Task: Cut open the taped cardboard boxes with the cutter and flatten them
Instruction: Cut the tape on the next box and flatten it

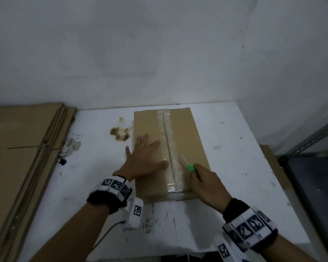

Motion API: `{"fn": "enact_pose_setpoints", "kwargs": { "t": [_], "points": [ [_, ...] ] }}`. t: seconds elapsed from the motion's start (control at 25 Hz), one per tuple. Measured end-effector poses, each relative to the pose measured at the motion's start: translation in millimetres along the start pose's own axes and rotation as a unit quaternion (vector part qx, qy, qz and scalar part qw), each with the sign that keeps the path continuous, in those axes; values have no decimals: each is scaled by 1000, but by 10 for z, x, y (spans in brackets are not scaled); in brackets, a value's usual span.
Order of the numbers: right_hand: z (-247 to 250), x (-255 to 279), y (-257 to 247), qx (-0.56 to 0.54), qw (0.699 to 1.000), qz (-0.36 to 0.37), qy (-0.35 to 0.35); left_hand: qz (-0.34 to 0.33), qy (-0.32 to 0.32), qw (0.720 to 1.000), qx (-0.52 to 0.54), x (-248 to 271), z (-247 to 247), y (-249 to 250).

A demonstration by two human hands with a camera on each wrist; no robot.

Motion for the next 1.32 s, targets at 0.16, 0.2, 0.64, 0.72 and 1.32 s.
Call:
{"fn": "enact_pose_setpoints", "kwargs": {
  "t": [0.16, 0.2, 0.64, 0.72, 1.32],
  "points": [
    [-59, -307, -69, 28, 998, 4, 53, 33, 24, 999, 0, 143, -218, 88],
    [-76, -373, -90, 66, 996, 7, 66, 42, 34, 999, 5, 145, -260, 106],
    [-291, -746, 55, 202, 976, -19, 83, 34, 122, 992, -17, 120, -415, 76],
    [-294, -744, 70, 200, 976, -11, 88, 32, 118, 992, -2, 125, -403, 84],
    [-217, -53, 305, 37, 987, -44, 152, -79, 54, 992, -80, 220, -300, 142]
  ]
}}
Point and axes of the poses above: each hand's wrist, its own x-axis away from the middle knuckle, its own z-axis out of the back of the hand, y = z × x, the point moved 1 cm from there along -x, towards the middle knuckle, and after that the axes turned 6 degrees about x, right-handed, at the moved point
